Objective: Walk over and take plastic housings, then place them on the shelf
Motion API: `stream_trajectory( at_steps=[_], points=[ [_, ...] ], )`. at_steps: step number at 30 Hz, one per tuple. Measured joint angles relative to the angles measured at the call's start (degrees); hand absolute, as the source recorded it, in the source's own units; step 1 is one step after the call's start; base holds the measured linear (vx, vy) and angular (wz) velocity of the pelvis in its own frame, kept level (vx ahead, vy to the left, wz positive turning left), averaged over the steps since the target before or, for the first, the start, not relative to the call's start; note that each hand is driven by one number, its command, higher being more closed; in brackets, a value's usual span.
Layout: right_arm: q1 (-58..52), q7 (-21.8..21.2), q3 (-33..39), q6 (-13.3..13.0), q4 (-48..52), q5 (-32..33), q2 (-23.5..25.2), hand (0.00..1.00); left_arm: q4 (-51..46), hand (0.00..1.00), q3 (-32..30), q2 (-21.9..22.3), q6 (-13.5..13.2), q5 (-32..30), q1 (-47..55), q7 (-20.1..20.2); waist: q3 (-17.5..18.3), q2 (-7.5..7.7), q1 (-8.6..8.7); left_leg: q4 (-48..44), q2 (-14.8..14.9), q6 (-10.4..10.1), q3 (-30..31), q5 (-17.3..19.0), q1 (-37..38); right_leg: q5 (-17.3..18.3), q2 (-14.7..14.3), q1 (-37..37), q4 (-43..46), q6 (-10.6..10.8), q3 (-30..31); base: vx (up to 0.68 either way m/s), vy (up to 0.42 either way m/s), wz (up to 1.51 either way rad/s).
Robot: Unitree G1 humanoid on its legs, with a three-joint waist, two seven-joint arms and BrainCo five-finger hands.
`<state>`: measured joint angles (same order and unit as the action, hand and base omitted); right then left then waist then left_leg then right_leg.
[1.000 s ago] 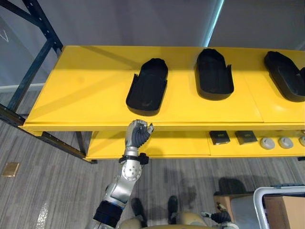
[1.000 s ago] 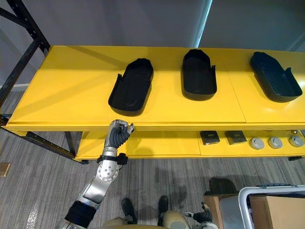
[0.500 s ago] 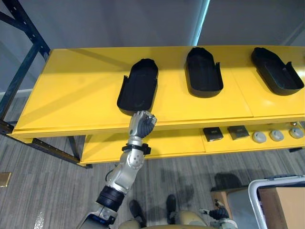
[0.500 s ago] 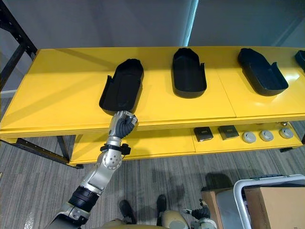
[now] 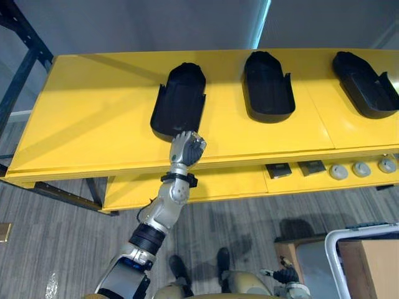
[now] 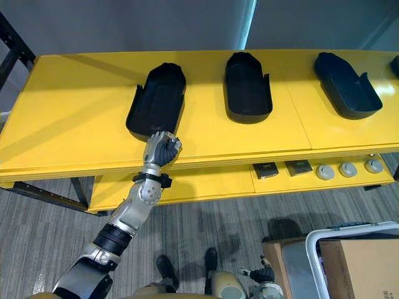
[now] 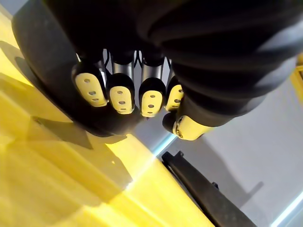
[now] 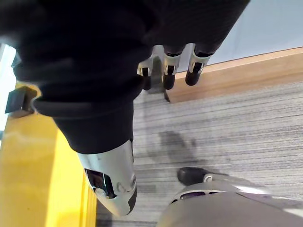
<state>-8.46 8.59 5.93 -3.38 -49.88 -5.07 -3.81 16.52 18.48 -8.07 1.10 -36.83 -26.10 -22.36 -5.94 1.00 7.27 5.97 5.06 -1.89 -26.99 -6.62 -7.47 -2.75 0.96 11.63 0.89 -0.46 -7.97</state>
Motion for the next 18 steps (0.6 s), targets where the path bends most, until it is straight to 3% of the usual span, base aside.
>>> stream_trajectory(
  at_steps=[13, 18],
  points=[
    [-1.01, 0.01, -0.06, -0.07, 1.88, 0.04, 0.22, 0.00, 1.00, 1.00, 0.00, 0.02, 0.43, -0.01, -4.30, -0.04, 0.00, -0.01, 0.74, 0.02, -0.03, -0.03, -1.01, 0.32, -1.24, -1.17, 0.06, 1.74, 0.03, 0.03, 0.84, 0.01, 0.007, -0.04],
    [-1.04, 0.03, 0.52, -0.08, 1.42, 0.09, 0.53, 0.00, -6.53, 1.00, -0.02, 0.00, 0.22, 0.18, -3.86, -0.15, -0.01, -0.02, 1.26, 0.00, -0.23, 0.51, 0.12, -0.14, -0.24, -1.17, 0.20, 0.14, -0.36, 0.04, 0.04, 0.06, 0.011, 0.08]
  ],
)
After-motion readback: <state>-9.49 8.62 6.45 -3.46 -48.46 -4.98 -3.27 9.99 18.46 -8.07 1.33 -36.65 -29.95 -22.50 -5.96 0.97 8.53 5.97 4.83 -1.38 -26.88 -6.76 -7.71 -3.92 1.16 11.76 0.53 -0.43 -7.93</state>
